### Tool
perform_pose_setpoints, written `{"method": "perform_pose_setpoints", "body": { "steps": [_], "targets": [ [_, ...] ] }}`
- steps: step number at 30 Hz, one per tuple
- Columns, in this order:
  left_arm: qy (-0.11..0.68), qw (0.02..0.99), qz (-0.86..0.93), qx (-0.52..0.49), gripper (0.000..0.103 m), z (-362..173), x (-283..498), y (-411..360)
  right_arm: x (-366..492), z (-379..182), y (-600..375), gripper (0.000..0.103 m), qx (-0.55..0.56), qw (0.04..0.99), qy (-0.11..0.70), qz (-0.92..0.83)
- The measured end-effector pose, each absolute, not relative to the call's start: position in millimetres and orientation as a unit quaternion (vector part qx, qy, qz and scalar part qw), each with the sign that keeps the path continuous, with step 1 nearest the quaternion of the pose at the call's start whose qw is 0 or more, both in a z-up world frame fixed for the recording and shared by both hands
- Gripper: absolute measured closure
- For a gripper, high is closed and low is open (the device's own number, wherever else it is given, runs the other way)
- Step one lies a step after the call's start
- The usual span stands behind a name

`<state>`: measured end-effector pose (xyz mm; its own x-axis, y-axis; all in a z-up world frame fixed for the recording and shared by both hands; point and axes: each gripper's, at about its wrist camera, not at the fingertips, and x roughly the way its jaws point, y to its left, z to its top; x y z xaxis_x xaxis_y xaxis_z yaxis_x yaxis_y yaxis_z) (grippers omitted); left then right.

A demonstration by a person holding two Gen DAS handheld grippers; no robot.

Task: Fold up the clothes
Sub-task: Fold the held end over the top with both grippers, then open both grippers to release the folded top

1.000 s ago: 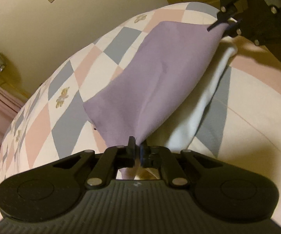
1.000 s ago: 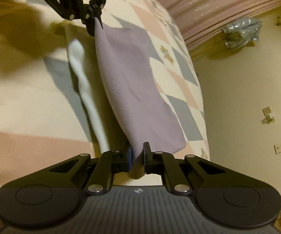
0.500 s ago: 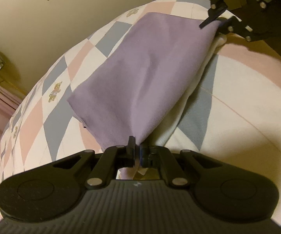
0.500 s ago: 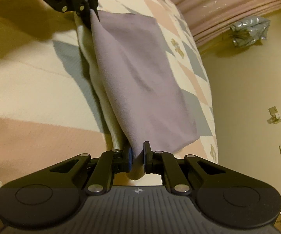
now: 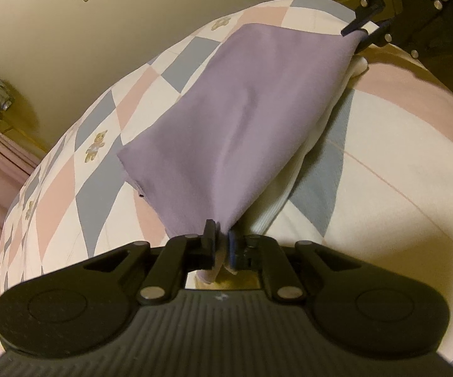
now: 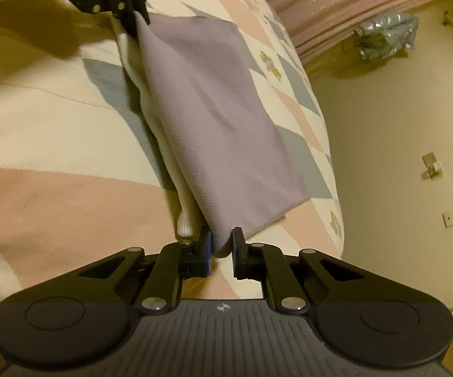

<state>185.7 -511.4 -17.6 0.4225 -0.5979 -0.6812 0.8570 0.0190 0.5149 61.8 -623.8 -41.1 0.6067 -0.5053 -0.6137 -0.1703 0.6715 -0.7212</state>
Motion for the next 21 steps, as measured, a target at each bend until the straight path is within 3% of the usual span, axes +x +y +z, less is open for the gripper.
{"method": "perform_pose_setpoints", "body": {
  "steps": [11,16,21],
  "targets": [
    [0.155,0.712,-0.51,0.456,0.095,-13.9,188.4,-490.8,49.2,-38.9,-611.6,0.091,-0.364,0.811,0.438,-0.133],
    [0.156,0.715,-0.511,0.452,0.094,-12.5,188.1,-485.1,51.5,-37.3,-606.1,0.082,-0.343,0.818,0.439,-0.143],
    [0.154,0.726,-0.508,0.437,0.094,-13.0,186.1,-473.4,52.6,-40.8,-602.4,0.081,-0.325,0.827,0.428,-0.167]
  ]
}}
